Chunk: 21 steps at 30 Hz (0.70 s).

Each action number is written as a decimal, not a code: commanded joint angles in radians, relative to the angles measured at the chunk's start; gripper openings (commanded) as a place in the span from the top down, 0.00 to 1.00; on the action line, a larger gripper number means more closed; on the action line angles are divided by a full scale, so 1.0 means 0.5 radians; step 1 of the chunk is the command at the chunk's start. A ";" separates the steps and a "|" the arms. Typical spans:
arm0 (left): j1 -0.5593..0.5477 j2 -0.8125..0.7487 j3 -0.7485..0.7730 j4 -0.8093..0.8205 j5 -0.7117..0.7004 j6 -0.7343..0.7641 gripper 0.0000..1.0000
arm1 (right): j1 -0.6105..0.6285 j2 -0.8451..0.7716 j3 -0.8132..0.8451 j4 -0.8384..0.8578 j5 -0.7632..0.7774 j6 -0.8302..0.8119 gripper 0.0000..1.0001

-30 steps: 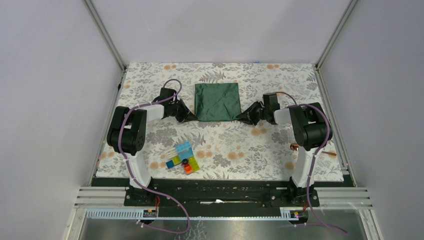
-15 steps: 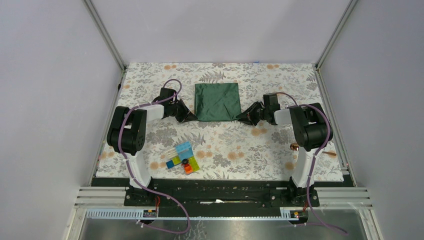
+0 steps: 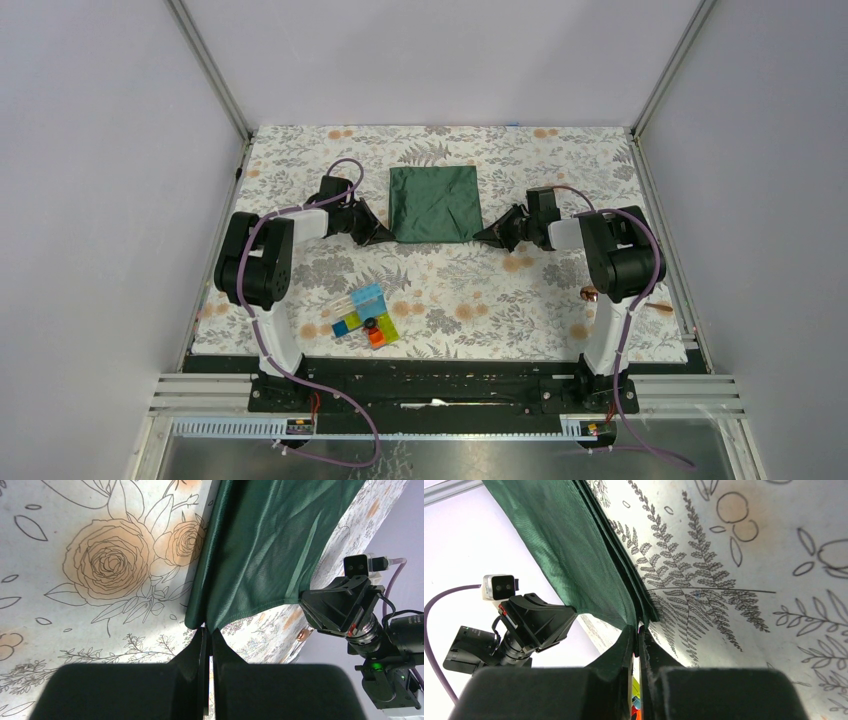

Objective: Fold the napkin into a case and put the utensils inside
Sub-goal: Smooth out the square-folded napkin at the center of the board.

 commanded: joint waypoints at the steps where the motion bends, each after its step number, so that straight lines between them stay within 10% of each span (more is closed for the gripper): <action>1: 0.012 -0.042 -0.004 0.048 0.057 -0.004 1.00 | 0.019 -0.119 0.040 -0.035 -0.022 -0.027 1.00; 21: 0.088 0.001 0.341 -0.065 0.175 -0.034 1.00 | 0.016 0.083 0.631 -0.260 -0.130 -0.236 1.00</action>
